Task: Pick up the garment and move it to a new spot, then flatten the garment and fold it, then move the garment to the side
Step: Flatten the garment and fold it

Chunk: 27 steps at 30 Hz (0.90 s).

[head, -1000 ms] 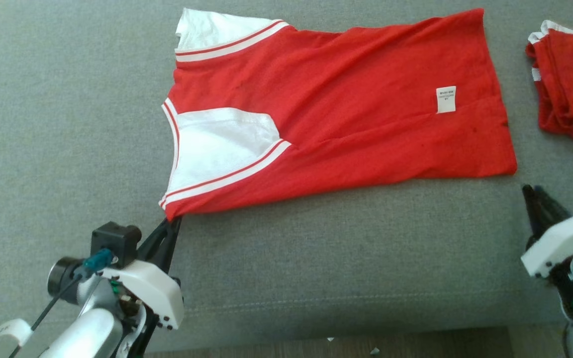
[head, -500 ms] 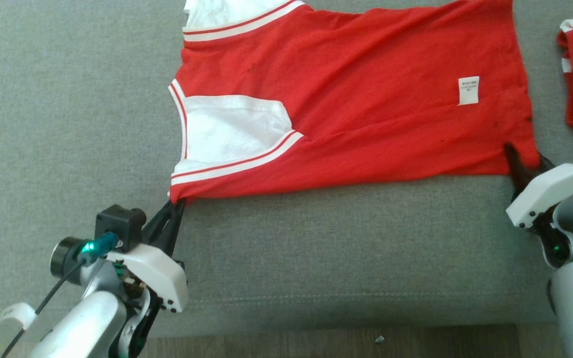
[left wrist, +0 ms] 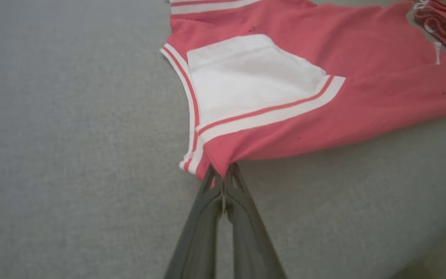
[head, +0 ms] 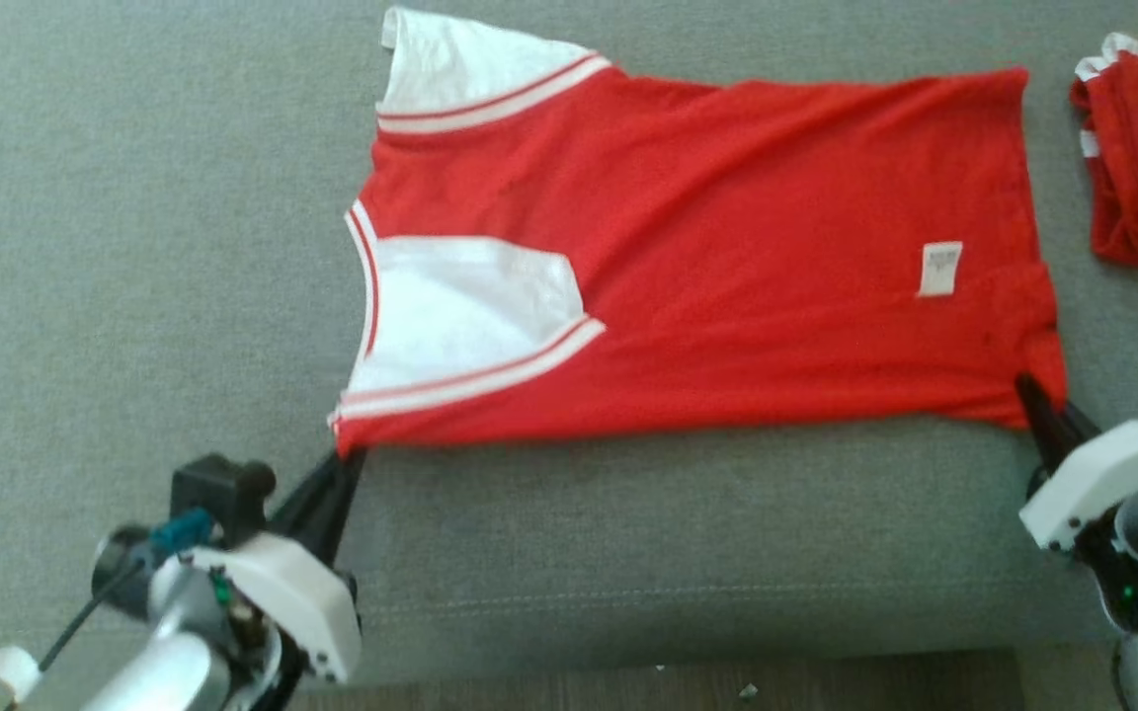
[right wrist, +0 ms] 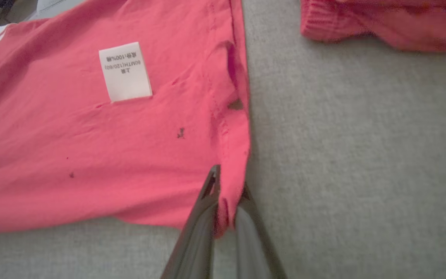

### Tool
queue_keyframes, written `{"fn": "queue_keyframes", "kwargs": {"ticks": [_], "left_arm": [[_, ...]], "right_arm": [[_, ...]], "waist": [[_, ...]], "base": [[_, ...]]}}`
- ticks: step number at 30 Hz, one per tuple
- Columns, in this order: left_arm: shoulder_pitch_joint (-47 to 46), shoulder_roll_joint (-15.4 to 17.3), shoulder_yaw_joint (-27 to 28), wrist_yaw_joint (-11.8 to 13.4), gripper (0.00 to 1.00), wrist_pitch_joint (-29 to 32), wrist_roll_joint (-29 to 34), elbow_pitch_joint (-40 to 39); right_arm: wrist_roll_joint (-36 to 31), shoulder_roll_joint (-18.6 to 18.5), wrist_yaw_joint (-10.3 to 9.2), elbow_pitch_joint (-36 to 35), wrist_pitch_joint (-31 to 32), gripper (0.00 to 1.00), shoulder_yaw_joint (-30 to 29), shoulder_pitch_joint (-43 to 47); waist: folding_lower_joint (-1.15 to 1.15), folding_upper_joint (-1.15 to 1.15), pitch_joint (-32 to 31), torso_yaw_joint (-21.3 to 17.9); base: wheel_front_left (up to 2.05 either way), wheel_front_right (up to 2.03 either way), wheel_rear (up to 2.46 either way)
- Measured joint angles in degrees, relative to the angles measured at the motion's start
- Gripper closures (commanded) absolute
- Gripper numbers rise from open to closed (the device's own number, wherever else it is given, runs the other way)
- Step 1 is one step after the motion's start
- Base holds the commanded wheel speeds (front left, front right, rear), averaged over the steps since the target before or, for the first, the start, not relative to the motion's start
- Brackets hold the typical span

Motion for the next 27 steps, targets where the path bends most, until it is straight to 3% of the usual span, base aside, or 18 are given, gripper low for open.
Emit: {"fn": "queue_keyframes", "kwargs": {"ticks": [9,10,11,12,18,21,24,27], "left_arm": [[7.3,3.0,-1.5,2.7,1.0,8.1,-3.1,-8.4],[7.5,3.0,-1.4,2.9,1.0,8.5,-3.8,-8.9],[7.7,3.0,-1.4,3.4,0.62,8.8,-4.1,-9.2],[7.7,3.1,-1.4,3.7,0.0,8.8,-4.0,-9.5],[6.6,4.7,2.5,6.9,0.0,7.9,-2.7,-12.6],[0.7,5.5,5.4,7.5,0.0,7.3,-1.0,-15.1],[-10.4,5.6,6.3,5.0,0.0,9.7,-0.7,-15.8],[-22.0,4.7,6.5,0.6,0.0,13.6,-1.9,-10.8]], "right_arm": [[-0.7,0.0,0.05,-5.9,4.0,1.0,-4.0,6.1],[-1.0,0.2,0.05,-6.4,4.1,0.89,-4.7,6.6],[-1.9,0.5,0.05,-6.8,4.1,0.37,-5.5,6.9],[-2.7,0.6,0.05,-7.3,4.1,0.0,-6.1,7.3],[-8.5,3.0,0.04,-13.5,3.2,0.0,-12.6,7.6],[-10.9,5.1,0.04,-18.7,1.4,0.0,-12.8,7.1],[-11.7,6.9,0.04,-21.5,0.7,0.0,-11.7,6.1],[-11.8,7.8,0.04,-22.7,0.3,0.0,-9.3,4.1]], "waist": [[0.0,0.0,0.3,-0.2],[0.0,0.0,0.3,-0.2],[0.0,0.0,0.3,-0.1],[0.0,0.0,0.4,-0.1],[0.0,0.0,1.3,-0.4],[0.0,0.0,2.5,-0.7],[0.0,0.0,4.3,-1.1],[0.0,0.0,6.5,-1.8]], "base": [[0.0,0.0,0.0],[0.0,0.0,0.0],[0.0,0.0,0.0],[0.0,0.0,0.0],[0.0,0.0,0.0],[0.0,0.0,0.0],[0.0,0.0,0.0],[0.0,0.0,0.0]]}}
